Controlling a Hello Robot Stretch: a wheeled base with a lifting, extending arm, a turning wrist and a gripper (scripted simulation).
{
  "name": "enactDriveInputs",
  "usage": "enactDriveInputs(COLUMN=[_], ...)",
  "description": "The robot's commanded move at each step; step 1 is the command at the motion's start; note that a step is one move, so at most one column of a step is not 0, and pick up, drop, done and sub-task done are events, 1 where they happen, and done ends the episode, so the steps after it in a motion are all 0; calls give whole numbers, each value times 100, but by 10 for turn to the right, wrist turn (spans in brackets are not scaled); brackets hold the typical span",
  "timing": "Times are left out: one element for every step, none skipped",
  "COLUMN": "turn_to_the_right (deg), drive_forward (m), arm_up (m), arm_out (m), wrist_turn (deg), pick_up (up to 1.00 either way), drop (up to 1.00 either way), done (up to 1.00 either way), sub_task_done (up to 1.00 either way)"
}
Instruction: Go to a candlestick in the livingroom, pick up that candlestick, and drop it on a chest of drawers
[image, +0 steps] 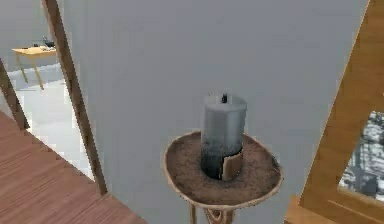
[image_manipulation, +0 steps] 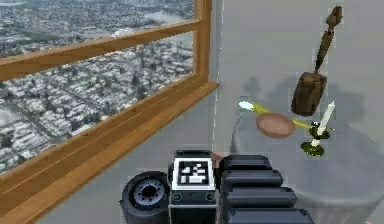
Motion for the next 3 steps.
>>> enactDriveInputs(turn_to_the_right=[-450, -150, -30], drive_forward=[0, 0, 0], arm_up=[0, 0, 0], arm_out=[0, 0, 0], wrist_turn=[0, 0, 0], pick_up=[0, 0, 0], drop=[0, 0, 0], done=[0, 0, 0], sub_task_done=[0, 0, 0])
